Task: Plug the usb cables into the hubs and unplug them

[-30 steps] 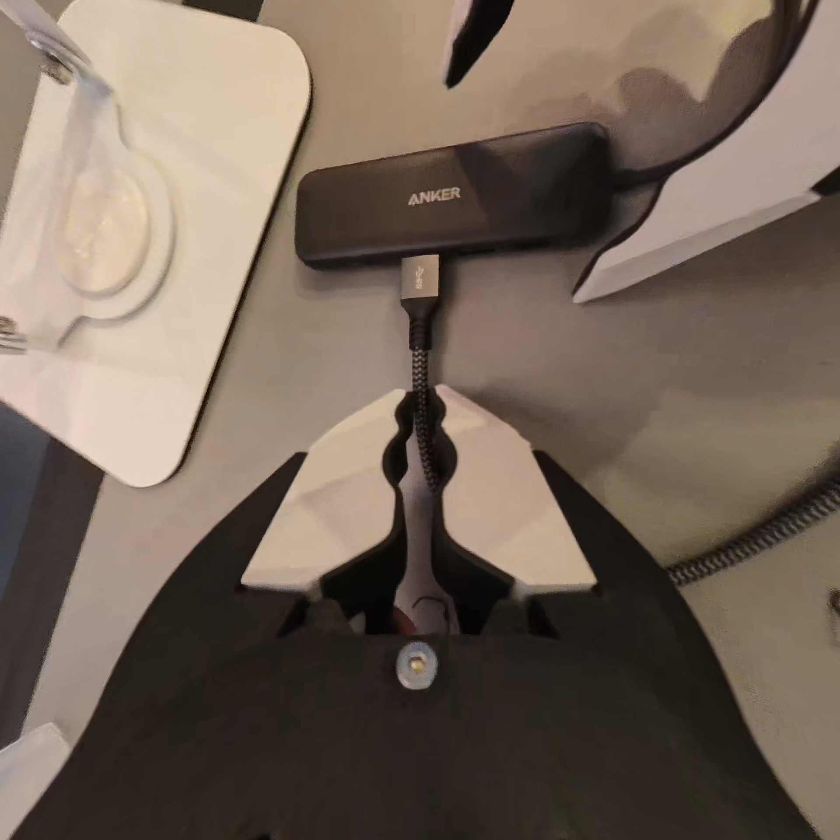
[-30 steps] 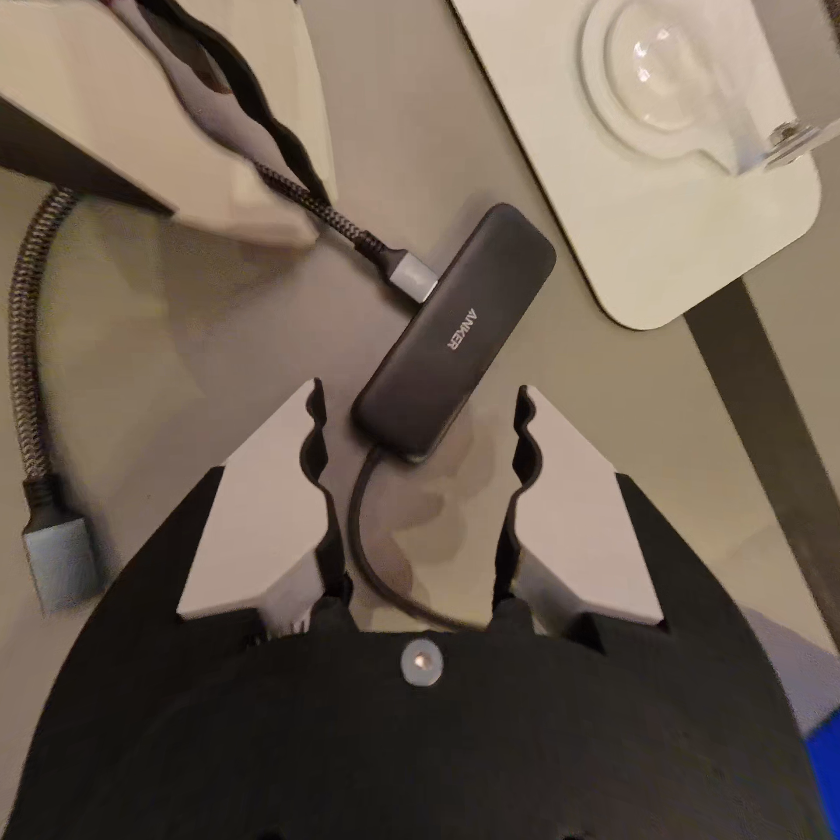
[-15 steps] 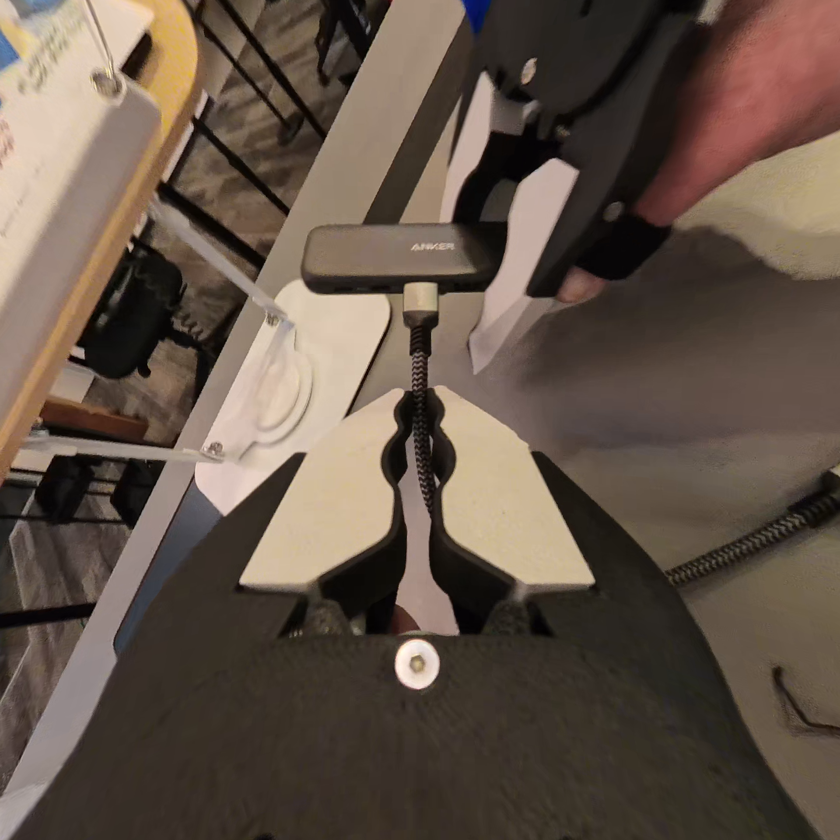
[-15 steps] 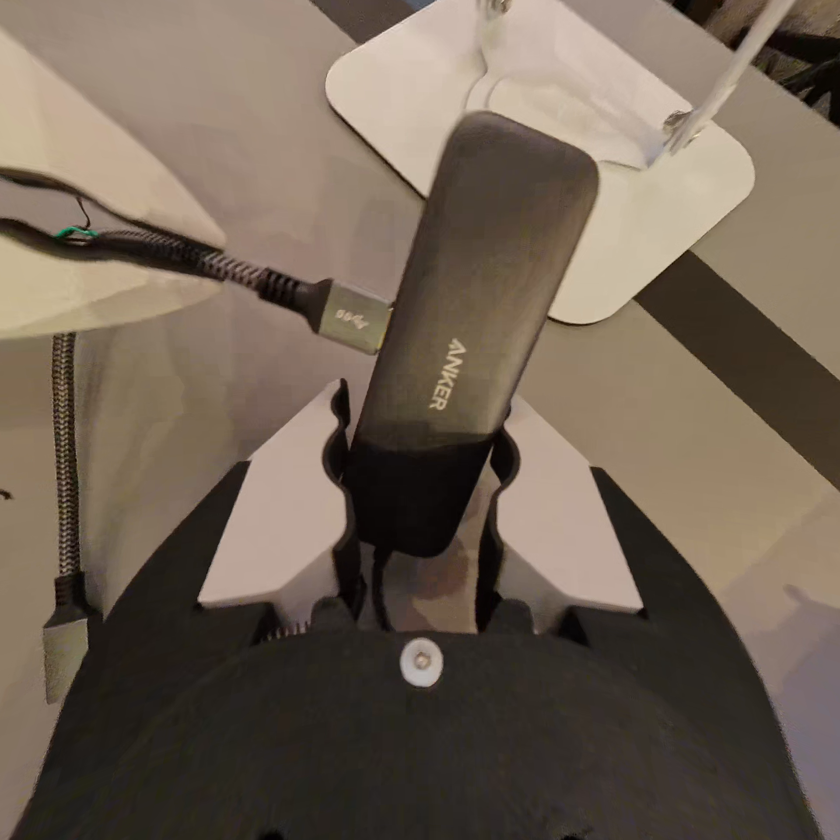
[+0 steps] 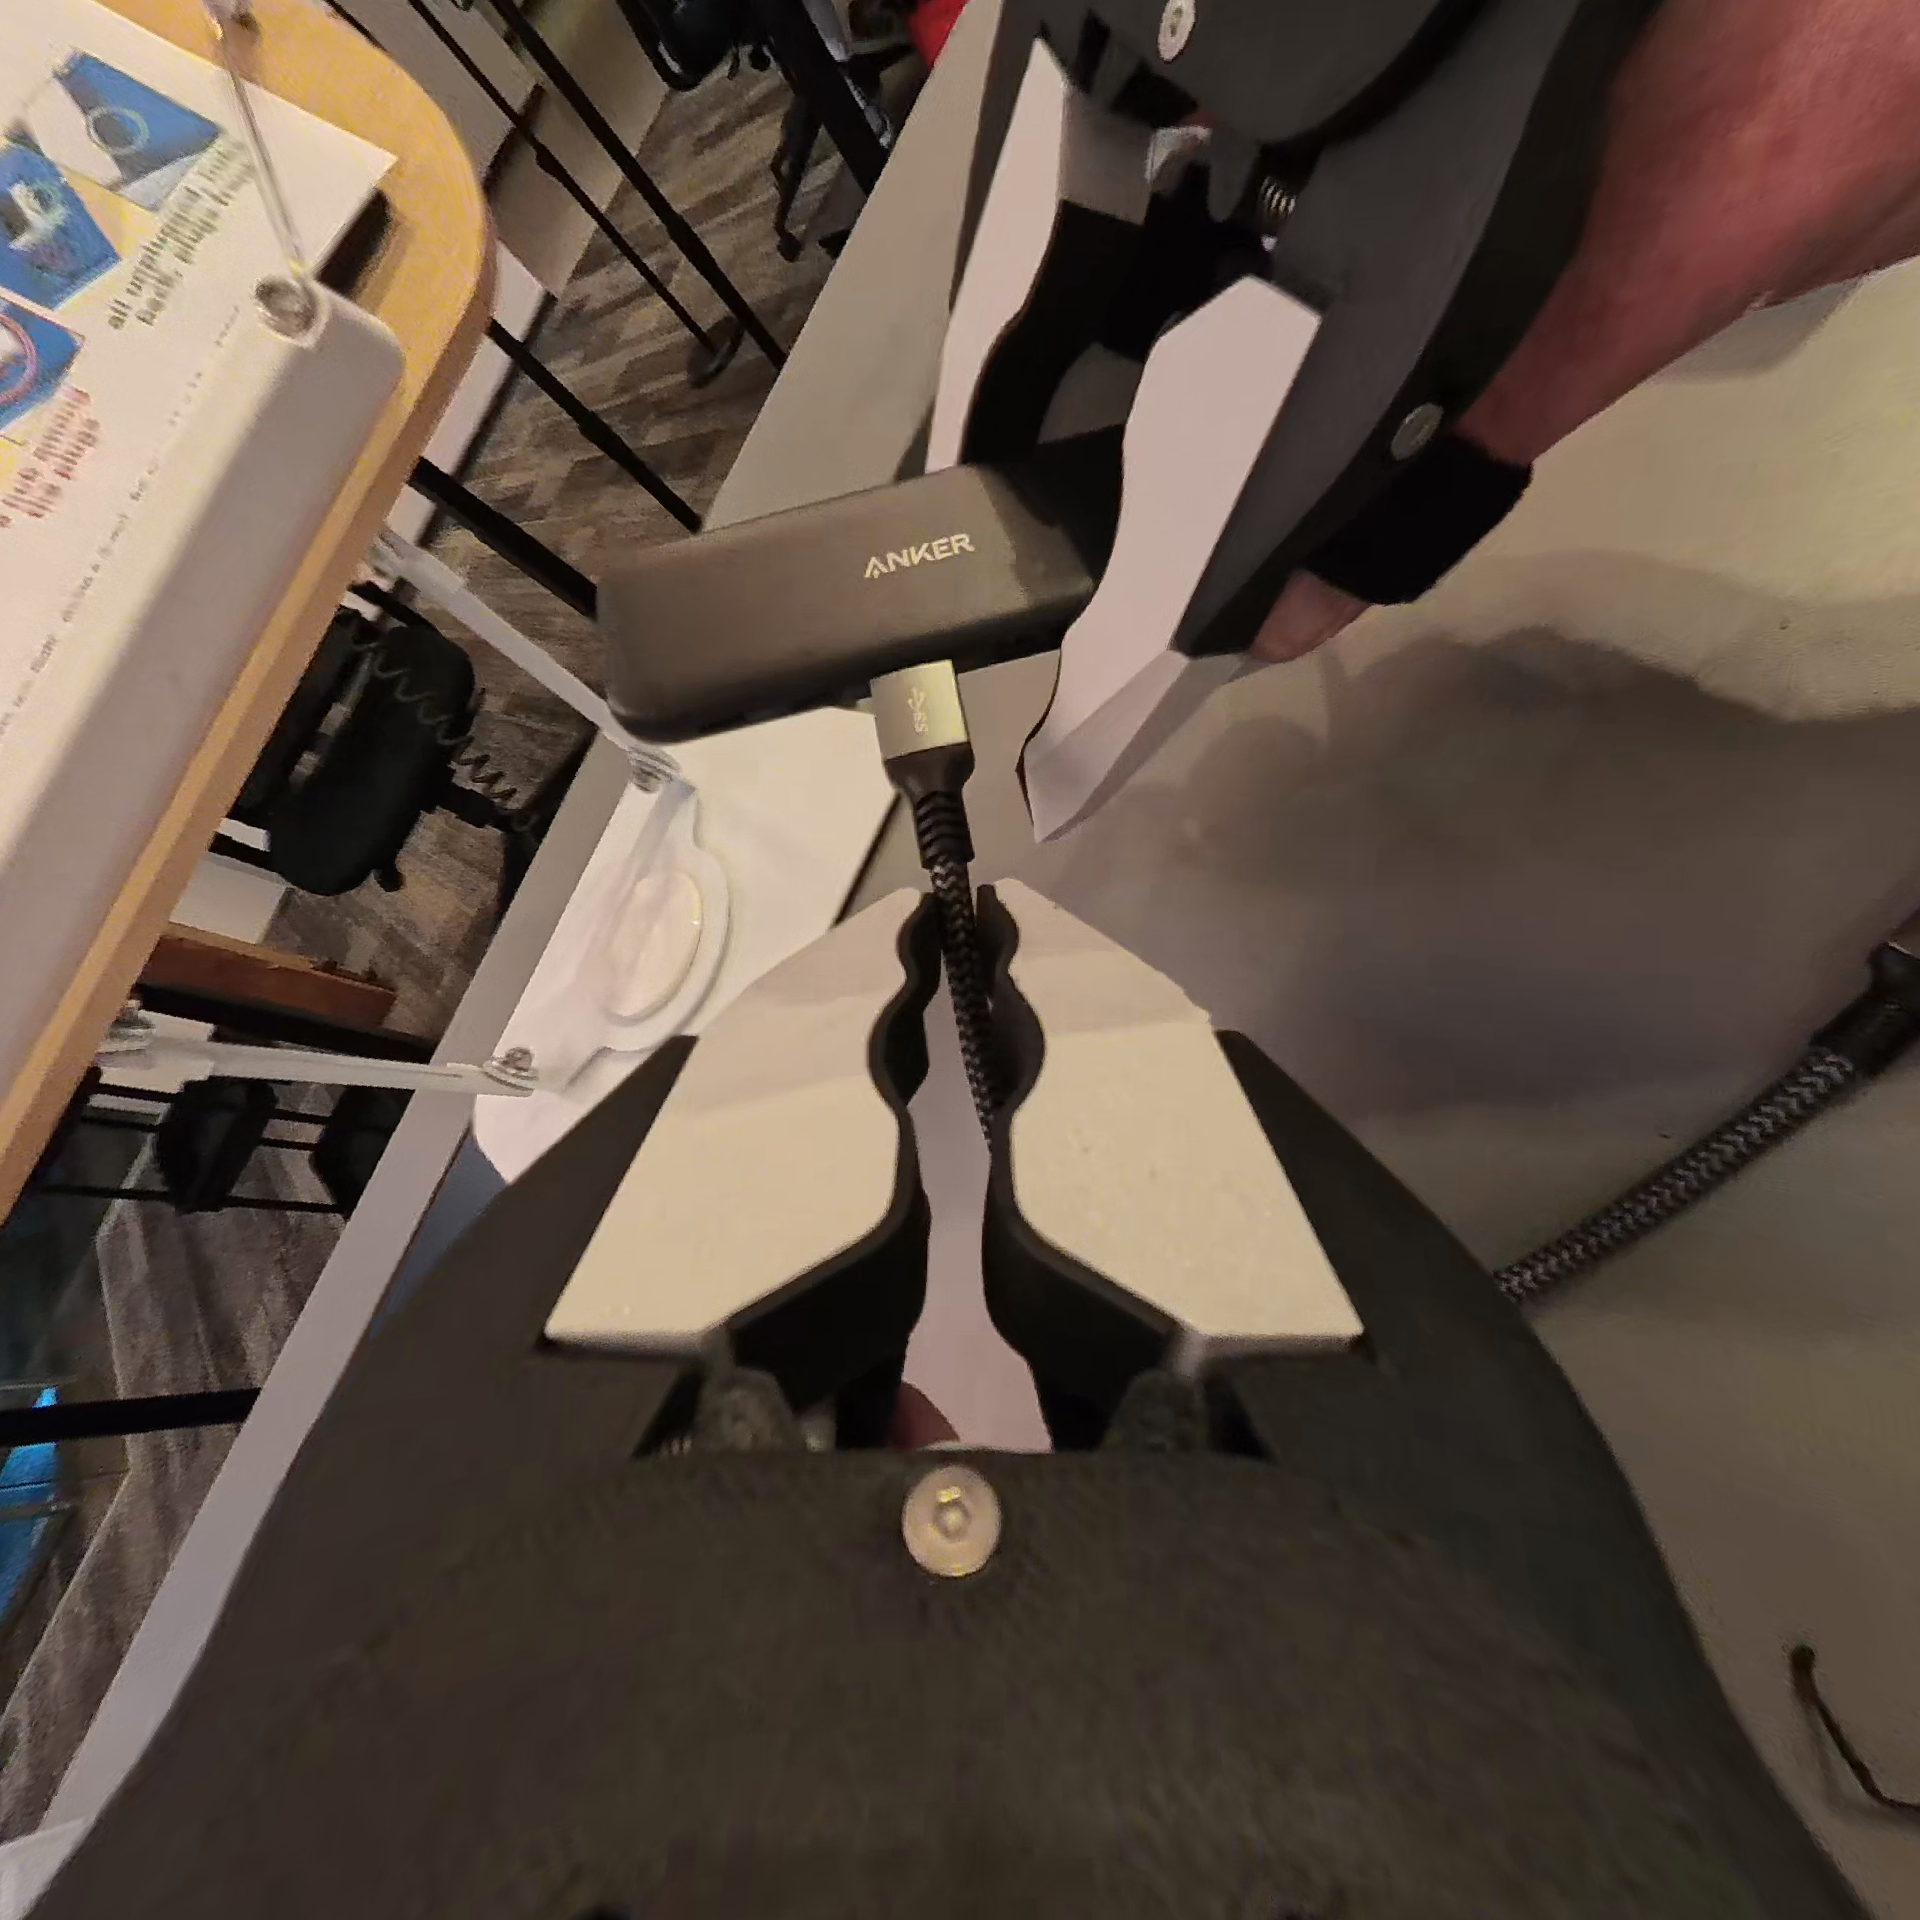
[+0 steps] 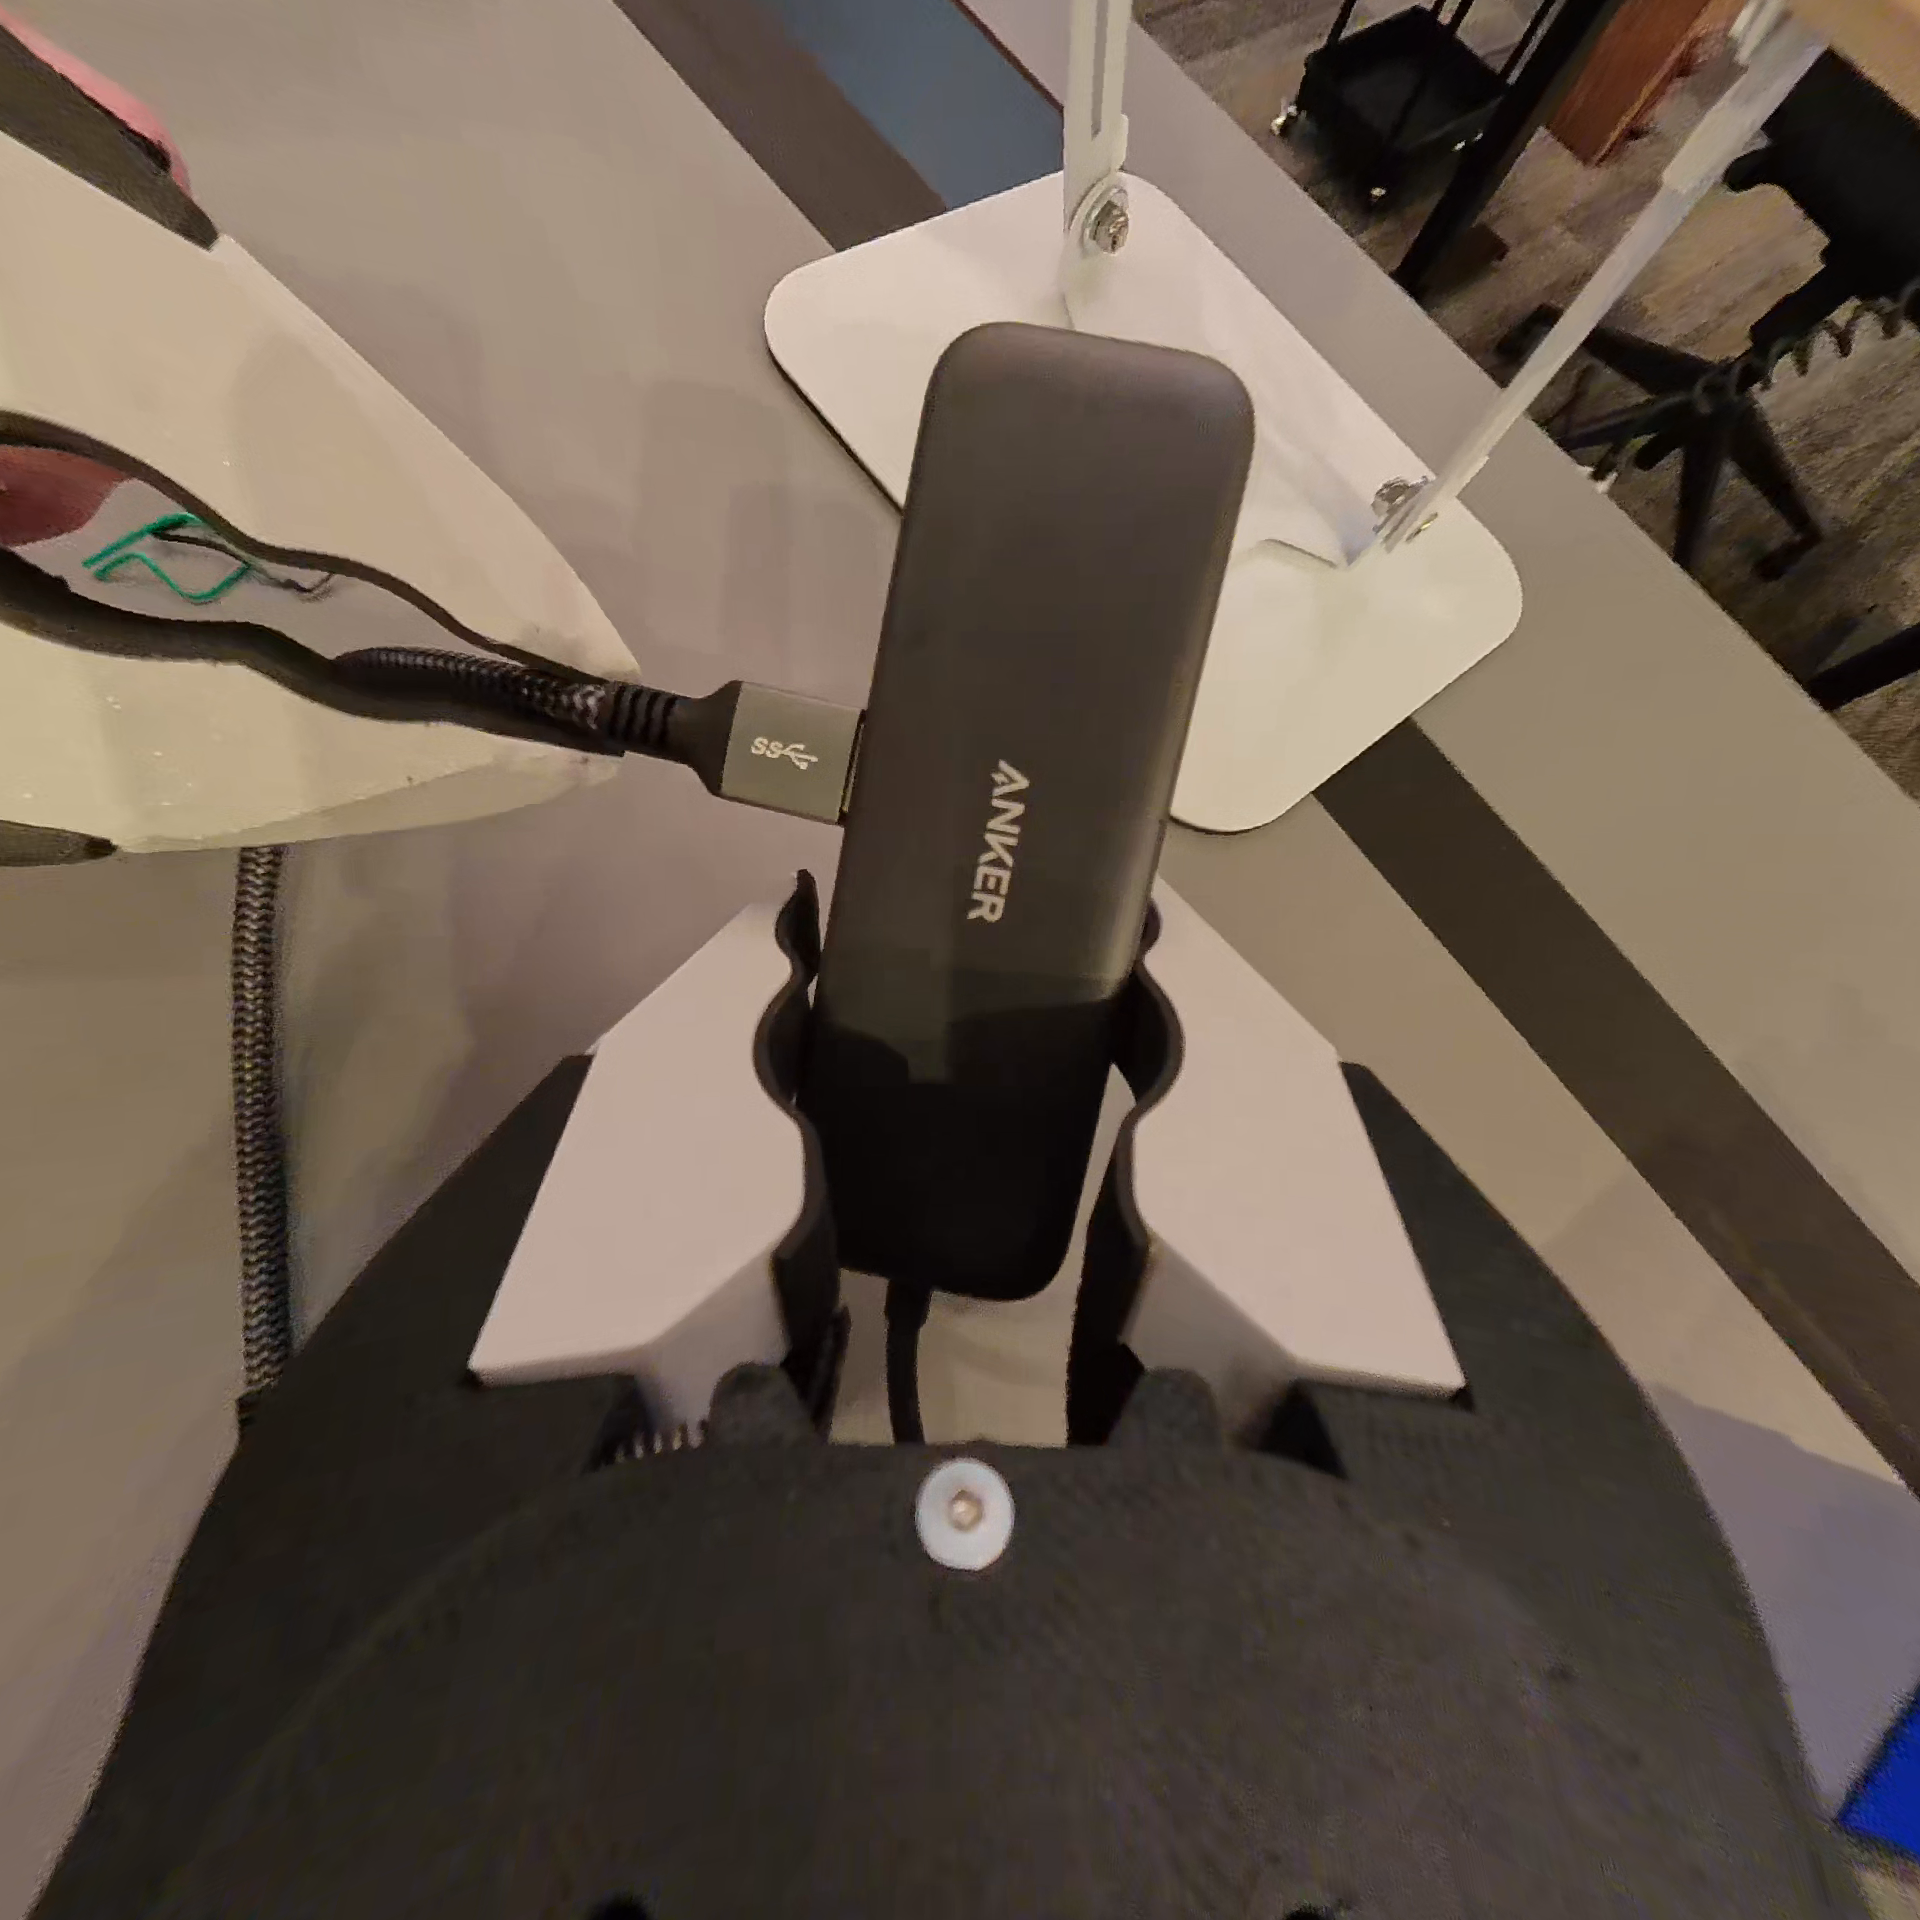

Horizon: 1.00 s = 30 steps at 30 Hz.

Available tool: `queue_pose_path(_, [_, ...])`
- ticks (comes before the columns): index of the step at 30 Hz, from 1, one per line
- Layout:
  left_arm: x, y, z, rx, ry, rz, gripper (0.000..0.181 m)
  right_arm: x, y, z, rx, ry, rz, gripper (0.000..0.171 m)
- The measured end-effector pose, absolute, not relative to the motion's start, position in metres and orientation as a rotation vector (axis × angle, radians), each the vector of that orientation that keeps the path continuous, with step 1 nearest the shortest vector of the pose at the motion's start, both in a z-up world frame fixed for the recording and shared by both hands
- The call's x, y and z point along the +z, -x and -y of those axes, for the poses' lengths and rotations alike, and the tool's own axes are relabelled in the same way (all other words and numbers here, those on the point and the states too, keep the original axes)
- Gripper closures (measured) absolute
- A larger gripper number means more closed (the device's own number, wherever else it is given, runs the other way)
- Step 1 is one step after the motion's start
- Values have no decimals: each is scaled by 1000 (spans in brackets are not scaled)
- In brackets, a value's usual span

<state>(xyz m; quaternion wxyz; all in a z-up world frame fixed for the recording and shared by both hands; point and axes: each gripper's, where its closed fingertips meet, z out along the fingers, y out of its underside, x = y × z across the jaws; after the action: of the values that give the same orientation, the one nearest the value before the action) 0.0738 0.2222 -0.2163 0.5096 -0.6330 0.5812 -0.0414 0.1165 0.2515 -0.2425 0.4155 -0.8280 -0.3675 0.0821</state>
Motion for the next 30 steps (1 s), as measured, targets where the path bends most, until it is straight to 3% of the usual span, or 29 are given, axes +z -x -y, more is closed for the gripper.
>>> queue_pose_path(7, [-206, -76, -222, -113, 1480, -1354, 175, -237, -115, -251, 262, 2058, 896, 117])
queue_pose_path(9, [-196, -79, -226, -123, 1455, -1304, 156, -233, -112, -249, 281, 2045, 904, 117])
queue_pose_path(12, [-188, -84, -228, -109, 1408, -1290, 148, -229, -100, -245, 318, 2025, 919, 117])
queue_pose_path(22, [-164, -85, -222, -159, 1237, -1213, 164, -209, -77, -236, 672, 1956, 780, 117])
queue_pose_path(30, [-155, -84, -219, -164, 1152, -1157, 161, -201, -73, -232, 764, 1936, 761, 117])
